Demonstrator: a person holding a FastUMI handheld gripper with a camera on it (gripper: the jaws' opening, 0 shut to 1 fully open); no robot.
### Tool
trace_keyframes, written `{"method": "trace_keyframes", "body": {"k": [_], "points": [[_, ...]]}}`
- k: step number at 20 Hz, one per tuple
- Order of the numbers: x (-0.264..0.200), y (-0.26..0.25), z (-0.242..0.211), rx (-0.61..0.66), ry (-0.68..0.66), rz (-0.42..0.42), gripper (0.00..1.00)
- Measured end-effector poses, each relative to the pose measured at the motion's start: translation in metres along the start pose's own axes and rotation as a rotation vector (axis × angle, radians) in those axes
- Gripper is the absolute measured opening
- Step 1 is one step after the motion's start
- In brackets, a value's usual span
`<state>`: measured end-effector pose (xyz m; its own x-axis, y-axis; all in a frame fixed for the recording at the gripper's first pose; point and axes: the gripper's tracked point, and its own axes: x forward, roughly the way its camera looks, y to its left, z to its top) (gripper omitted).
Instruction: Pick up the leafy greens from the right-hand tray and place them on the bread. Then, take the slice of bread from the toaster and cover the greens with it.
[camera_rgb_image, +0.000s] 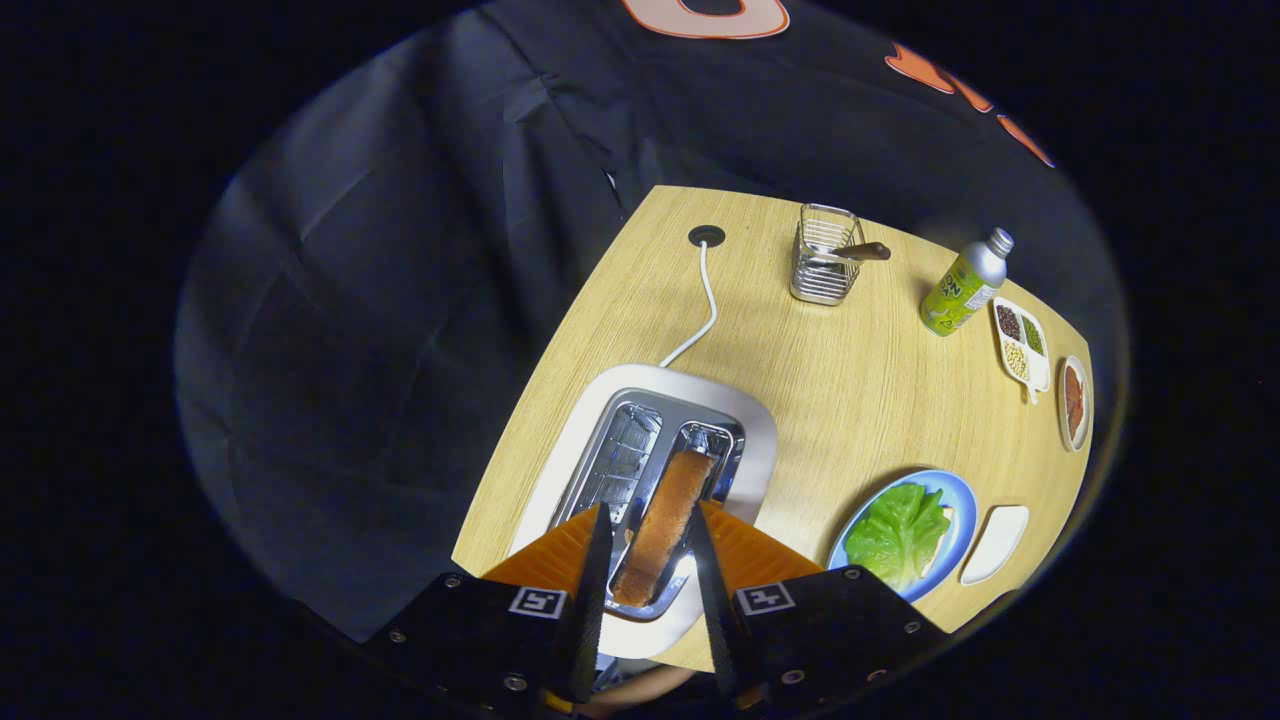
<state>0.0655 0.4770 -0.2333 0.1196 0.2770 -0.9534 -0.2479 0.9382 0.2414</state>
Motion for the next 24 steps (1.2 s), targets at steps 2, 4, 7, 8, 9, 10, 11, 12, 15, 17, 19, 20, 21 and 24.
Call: {"method": "trace_keyframes", "body": {"k": [2, 4, 7, 8, 9, 10, 11, 12, 15, 17, 19, 20, 21, 24], "points": [[0.006, -0.001, -0.002, -0.015, 0.008, -0.018, 0.47], [0.006, -0.003, 0.002, 0.006, -0.007, -0.025, 0.47], [0.007, -0.010, 0.006, 0.021, -0.021, -0.045, 0.31], [0.006, -0.013, 0.006, 0.019, -0.021, -0.044, 0.26], [0.005, -0.012, 0.007, 0.020, -0.030, -0.023, 0.18], [0.001, -0.012, 0.007, 0.021, -0.036, -0.006, 0.16], [-0.004, -0.011, 0.009, 0.027, -0.049, 0.019, 0.15], [-0.010, -0.011, 0.011, 0.029, -0.065, 0.039, 0.14], [-0.034, -0.014, 0.014, 0.047, -0.117, 0.108, 0.13], [-0.054, -0.016, 0.019, 0.054, -0.160, 0.155, 0.13], [-0.075, -0.023, 0.024, 0.062, -0.205, 0.217, 0.13], [-0.085, -0.027, 0.026, 0.072, -0.224, 0.234, 0.13], [-0.094, -0.036, 0.026, 0.079, -0.248, 0.235, 0.13], [-0.121, -0.066, 0.015, 0.103, -0.284, 0.251, 0.13]]}}
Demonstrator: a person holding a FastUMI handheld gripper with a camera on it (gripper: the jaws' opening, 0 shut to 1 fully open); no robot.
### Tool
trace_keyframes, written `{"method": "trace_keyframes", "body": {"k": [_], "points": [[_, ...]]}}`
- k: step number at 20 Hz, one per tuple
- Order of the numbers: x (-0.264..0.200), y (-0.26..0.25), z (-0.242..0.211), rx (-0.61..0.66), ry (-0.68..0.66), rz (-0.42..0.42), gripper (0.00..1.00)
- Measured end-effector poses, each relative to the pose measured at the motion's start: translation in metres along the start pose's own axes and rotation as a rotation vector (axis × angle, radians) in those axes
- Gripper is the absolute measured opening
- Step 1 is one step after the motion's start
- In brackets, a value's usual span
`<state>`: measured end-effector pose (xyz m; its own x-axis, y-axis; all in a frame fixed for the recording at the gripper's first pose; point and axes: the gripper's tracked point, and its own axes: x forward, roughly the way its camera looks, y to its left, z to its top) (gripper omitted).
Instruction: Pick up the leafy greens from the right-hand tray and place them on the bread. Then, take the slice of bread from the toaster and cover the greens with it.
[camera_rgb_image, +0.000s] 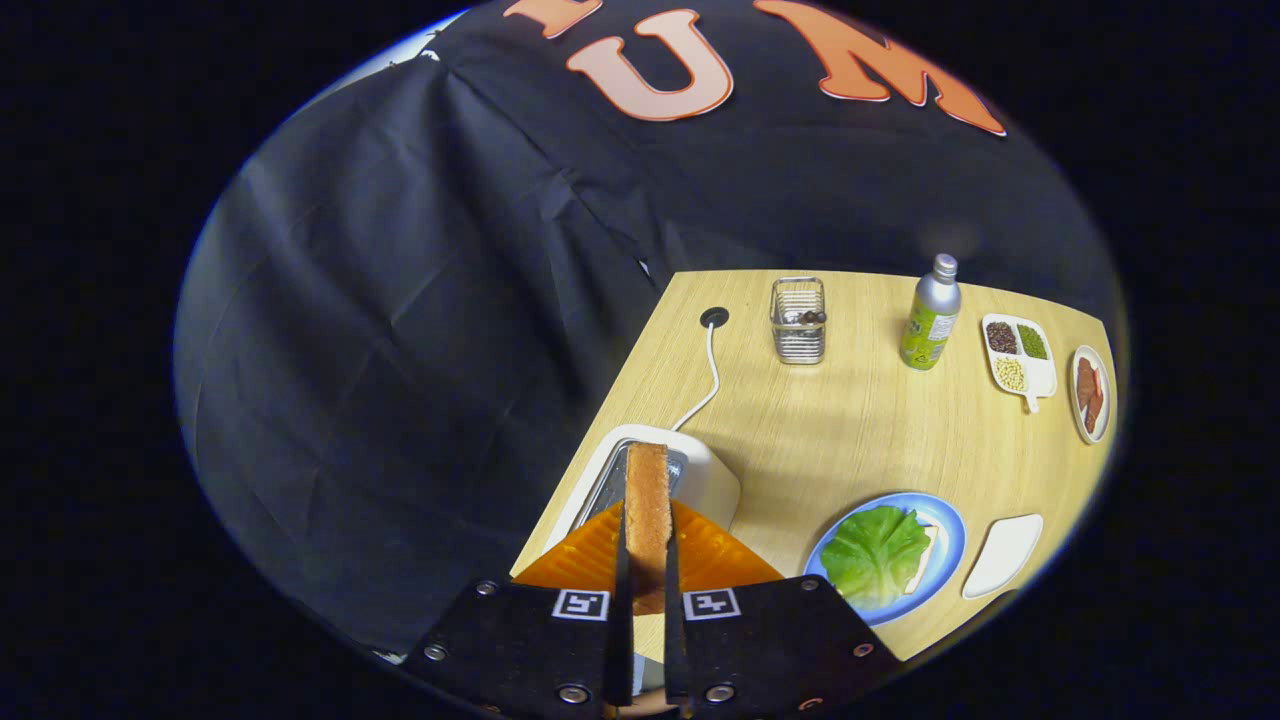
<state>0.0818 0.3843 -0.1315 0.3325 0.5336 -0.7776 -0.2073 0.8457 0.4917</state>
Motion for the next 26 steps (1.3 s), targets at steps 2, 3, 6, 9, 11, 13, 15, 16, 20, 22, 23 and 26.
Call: {"method": "trace_keyframes", "body": {"k": [2, 3, 6, 9, 11, 13, 15, 16, 20, 22, 23, 26], "points": [[-0.017, -0.022, -0.001, 0.020, -0.029, 0.000, 0.12], [-0.023, -0.035, -0.003, 0.031, -0.042, -0.001, 0.13], [-0.036, -0.078, -0.015, 0.090, -0.050, 0.003, 0.13], [-0.049, -0.119, -0.024, 0.132, -0.057, 0.004, 0.13], [-0.059, -0.147, -0.030, 0.164, -0.070, -0.001, 0.12], [-0.068, -0.172, -0.036, 0.192, -0.080, -0.001, 0.13], [-0.074, -0.192, -0.041, 0.216, -0.090, 0.001, 0.13], [-0.077, -0.201, -0.044, 0.228, -0.092, 0.003, 0.13], [-0.071, -0.221, -0.056, 0.261, -0.094, 0.039, 0.13], [-0.064, -0.220, -0.062, 0.269, -0.086, 0.075, 0.13], [-0.058, -0.219, -0.064, 0.267, -0.085, 0.093, 0.13], [-0.039, -0.211, -0.072, 0.281, -0.078, 0.163, 0.13]]}}
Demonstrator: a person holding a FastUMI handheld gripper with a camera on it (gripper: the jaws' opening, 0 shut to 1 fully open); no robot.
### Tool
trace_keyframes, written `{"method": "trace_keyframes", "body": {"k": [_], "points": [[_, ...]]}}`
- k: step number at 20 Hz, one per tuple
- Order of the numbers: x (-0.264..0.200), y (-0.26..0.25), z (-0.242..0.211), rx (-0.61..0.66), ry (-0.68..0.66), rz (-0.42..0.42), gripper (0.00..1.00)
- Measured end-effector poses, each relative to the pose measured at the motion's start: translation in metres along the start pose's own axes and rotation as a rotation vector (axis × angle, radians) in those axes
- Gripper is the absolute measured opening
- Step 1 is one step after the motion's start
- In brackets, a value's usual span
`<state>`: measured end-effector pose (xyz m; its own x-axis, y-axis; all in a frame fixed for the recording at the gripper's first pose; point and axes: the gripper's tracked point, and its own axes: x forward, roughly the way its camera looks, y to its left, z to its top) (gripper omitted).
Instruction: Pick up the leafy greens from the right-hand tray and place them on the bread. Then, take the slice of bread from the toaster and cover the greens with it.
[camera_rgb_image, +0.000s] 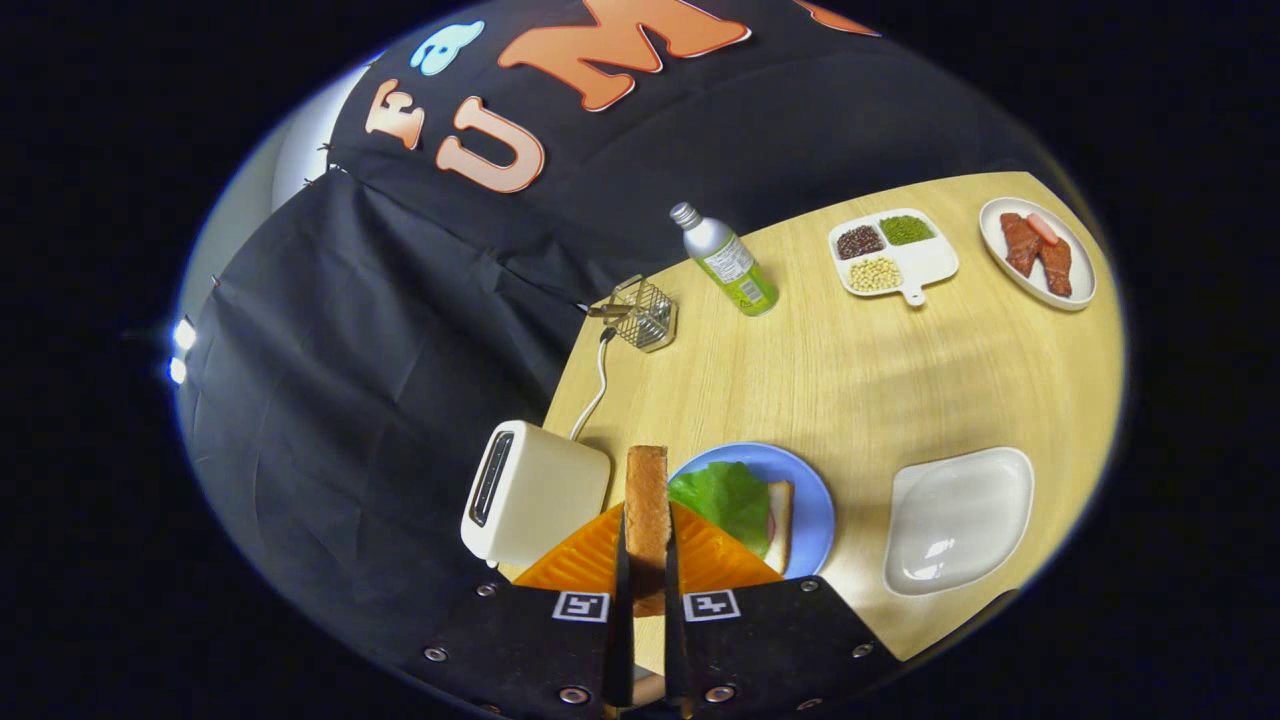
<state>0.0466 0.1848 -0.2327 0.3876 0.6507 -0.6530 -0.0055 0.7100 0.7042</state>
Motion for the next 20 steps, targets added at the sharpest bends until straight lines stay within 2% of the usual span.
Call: {"method": "trace_keyframes", "body": {"k": [7, 12, 17, 20], "points": [[0.038, -0.010, -0.020, 0.081, 0.036, 0.121, 0.13], [0.058, -0.028, -0.037, 0.129, 0.078, 0.150, 0.12], [0.075, -0.049, -0.052, 0.102, 0.117, 0.116, 0.13], [0.081, -0.062, -0.053, 0.068, 0.107, 0.060, 0.13]]}}
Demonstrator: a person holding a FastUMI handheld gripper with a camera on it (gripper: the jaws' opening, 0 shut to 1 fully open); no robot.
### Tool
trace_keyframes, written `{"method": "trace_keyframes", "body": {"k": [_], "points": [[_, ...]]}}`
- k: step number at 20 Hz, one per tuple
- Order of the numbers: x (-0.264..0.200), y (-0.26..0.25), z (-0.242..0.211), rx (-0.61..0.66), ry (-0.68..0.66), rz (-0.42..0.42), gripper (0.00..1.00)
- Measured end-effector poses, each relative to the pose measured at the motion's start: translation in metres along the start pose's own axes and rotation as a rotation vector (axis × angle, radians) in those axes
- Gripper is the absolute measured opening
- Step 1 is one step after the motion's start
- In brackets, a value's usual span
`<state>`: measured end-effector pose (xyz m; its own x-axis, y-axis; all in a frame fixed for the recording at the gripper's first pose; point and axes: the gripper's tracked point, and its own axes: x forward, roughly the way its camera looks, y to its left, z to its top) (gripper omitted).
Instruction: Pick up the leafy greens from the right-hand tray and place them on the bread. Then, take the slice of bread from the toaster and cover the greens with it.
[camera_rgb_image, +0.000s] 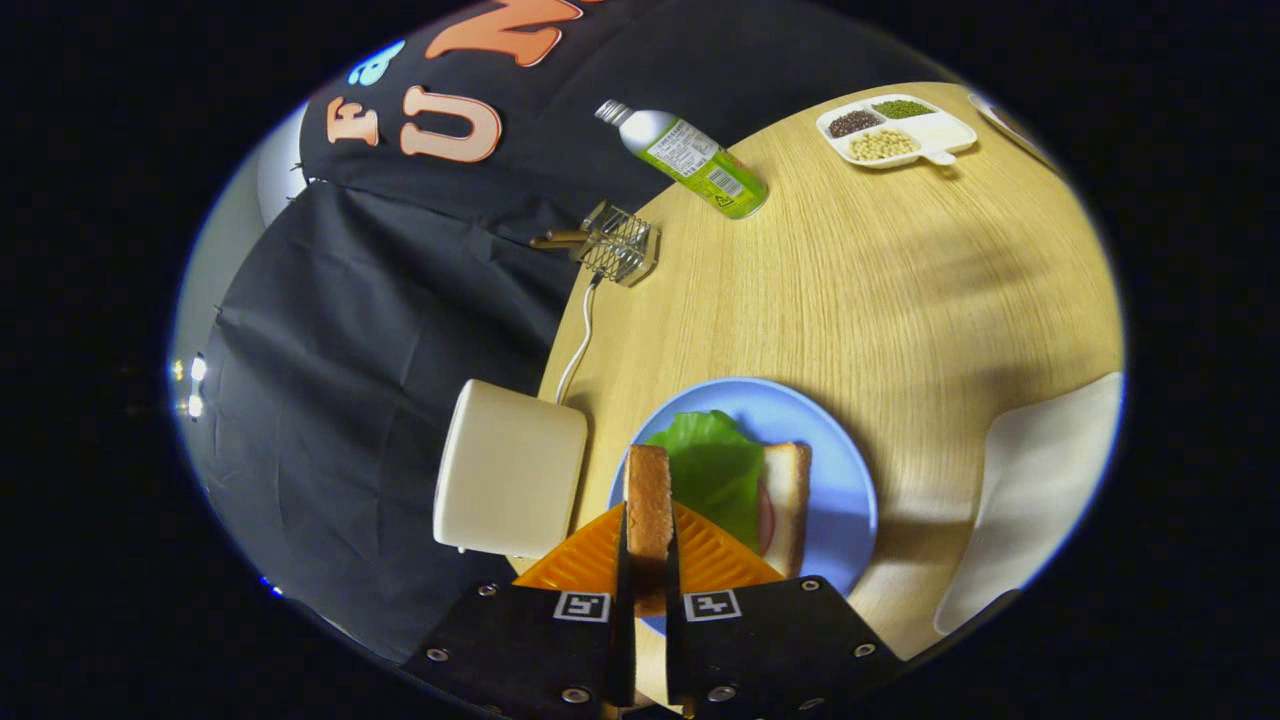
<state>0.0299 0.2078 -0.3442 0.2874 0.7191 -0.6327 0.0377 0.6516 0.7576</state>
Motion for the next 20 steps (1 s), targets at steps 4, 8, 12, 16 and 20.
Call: {"method": "trace_keyframes", "body": {"k": [4, 8, 12, 16, 20], "points": [[-0.001, -0.007, 0.002, -0.071, -0.026, -0.069, 0.17], [-0.011, -0.016, 0.015, -0.230, -0.098, -0.184, 0.41], [-0.040, -0.002, 0.044, -0.313, -0.250, -0.222, 0.58], [-0.086, 0.021, 0.069, -0.445, -0.411, -0.286, 0.72], [-0.147, 0.060, 0.094, -0.588, -0.622, -0.334, 0.80]]}}
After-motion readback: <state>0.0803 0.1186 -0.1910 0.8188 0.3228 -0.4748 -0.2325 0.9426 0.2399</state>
